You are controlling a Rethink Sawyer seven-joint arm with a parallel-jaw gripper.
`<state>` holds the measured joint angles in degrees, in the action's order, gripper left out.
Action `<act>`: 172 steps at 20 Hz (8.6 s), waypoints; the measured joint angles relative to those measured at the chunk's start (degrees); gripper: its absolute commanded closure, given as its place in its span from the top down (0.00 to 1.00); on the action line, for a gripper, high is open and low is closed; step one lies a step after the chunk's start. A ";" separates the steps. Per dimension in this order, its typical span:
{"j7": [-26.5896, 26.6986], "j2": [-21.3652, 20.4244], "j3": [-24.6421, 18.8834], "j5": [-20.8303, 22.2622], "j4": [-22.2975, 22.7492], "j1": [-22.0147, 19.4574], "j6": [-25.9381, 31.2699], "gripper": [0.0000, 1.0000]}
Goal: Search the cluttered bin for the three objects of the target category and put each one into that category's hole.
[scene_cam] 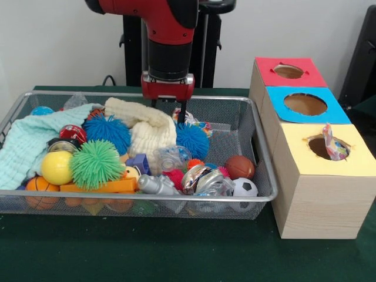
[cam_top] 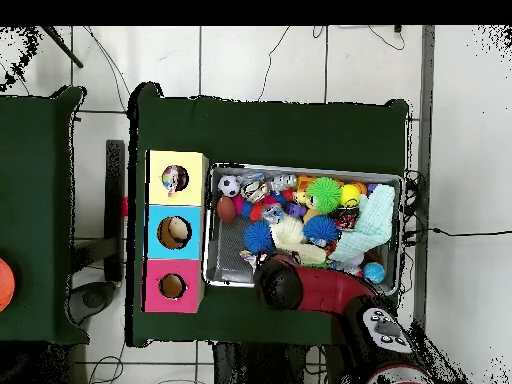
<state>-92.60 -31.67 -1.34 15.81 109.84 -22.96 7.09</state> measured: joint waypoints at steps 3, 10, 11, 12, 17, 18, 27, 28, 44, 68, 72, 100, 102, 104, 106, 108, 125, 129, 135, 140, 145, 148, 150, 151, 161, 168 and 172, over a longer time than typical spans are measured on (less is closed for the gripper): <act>0.00 -2.36 -0.26 -0.04 2.01 0.04 0.24 1.00; 0.00 -5.28 -0.41 -0.08 4.58 0.06 0.61 1.00; 0.00 -5.41 -0.41 -0.08 4.81 0.07 0.61 1.00; 0.00 -5.40 -0.41 -0.07 4.92 0.10 0.62 1.00; 0.00 -3.32 -0.40 -0.10 4.98 0.77 0.53 1.00; 0.00 -2.72 -0.40 -0.11 4.98 0.91 0.48 1.00; 0.00 2.66 -0.42 -0.15 4.78 1.94 -1.36 1.00; 0.00 2.75 -0.41 -0.15 4.78 2.03 -1.72 1.00; 0.00 7.40 -0.51 -0.21 4.52 2.47 -10.63 0.00; 0.00 -8.78 -3.09 -5.51 12.72 2.97 -2.49 0.00; 0.00 -13.79 -4.32 -7.69 14.57 2.79 1.34 0.00; -3.30 -26.89 -3.38 -20.95 0.02 22.91 29.87 0.00; -4.72 -24.61 -2.70 -21.00 -2.55 24.03 29.85 0.00; -5.60 -22.93 -2.07 -20.99 -4.28 24.76 29.84 0.00; -7.10 -19.98 -0.74 -20.95 -7.25 26.09 29.86 0.00; -7.90 -18.33 0.07 -20.93 -8.86 26.84 29.86 0.00; -10.88 -5.65 3.90 -21.19 -20.00 29.11 25.86 0.00; -10.88 -4.24 4.58 -22.06 -21.92 29.55 24.88 0.00; -10.88 -3.65 4.94 -22.88 -23.61 30.02 24.84 0.00; -10.88 -3.29 5.46 -23.50 -25.09 30.24 24.82 0.00; -10.88 -2.12 5.71 -24.01 -26.90 30.47 24.27 0.00; -10.88 -0.77 5.95 -24.23 -28.38 30.67 23.58 0.00; -10.88 0.61 6.42 -24.18 -29.74 30.95 23.55 0.00; -10.88 1.48 6.46 -24.19 -30.53 31.03 23.52 0.00; -10.88 4.33 6.53 -24.32 -32.84 31.11 22.23 0.00; -10.88 4.33 6.55 -24.33 -32.84 31.11 22.22 0.00; -10.88 4.33 6.54 -24.33 -32.84 31.10 22.22 0.00</act>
<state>-103.48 -27.34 5.20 -8.53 77.01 8.15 29.31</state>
